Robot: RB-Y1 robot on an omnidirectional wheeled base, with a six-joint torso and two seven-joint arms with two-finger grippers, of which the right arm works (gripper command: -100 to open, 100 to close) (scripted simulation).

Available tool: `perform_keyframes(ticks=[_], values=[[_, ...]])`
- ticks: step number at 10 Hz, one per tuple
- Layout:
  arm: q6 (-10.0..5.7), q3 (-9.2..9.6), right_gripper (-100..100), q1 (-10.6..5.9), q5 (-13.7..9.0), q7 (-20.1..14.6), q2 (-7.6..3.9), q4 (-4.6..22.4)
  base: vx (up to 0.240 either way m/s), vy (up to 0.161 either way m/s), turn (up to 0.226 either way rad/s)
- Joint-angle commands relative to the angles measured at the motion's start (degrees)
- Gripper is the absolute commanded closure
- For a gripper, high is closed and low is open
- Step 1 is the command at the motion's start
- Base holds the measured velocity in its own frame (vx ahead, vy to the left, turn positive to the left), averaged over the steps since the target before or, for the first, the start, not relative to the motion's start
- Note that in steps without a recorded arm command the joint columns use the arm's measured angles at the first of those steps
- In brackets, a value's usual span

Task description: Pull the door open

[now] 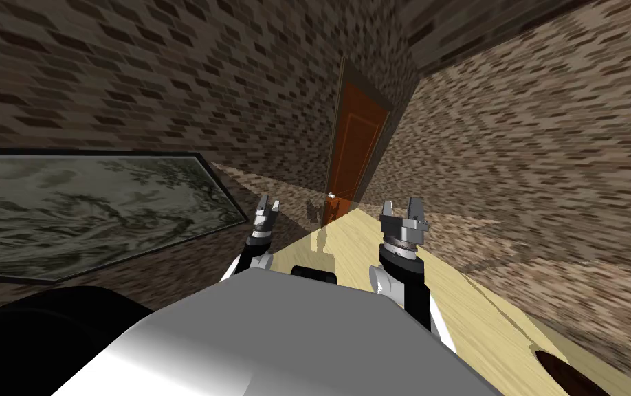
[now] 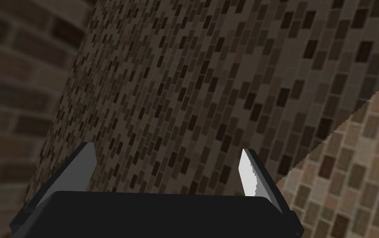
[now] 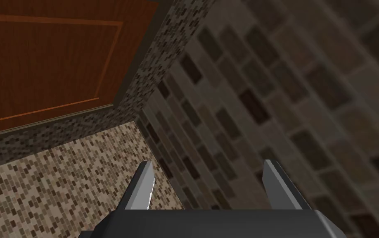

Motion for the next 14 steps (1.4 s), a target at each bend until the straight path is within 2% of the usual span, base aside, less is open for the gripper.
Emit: perform_keyframes(ticks=[1, 7, 14], values=[[-0.19, -0.1, -100, -0.22, -0.6, -0.5, -0.18, 0.8, 0.05, -0.139, 0.27], [-1.94, -1.06, -100, -2.25, -5.6, -5.5, -1.58, 8.6, 0.041, -0.109, 0.338], [-3.67, -2.01, -100, -4.27, -10.6, -10.4, -2.72, 16.2, 0.029, -0.097, 0.212]])
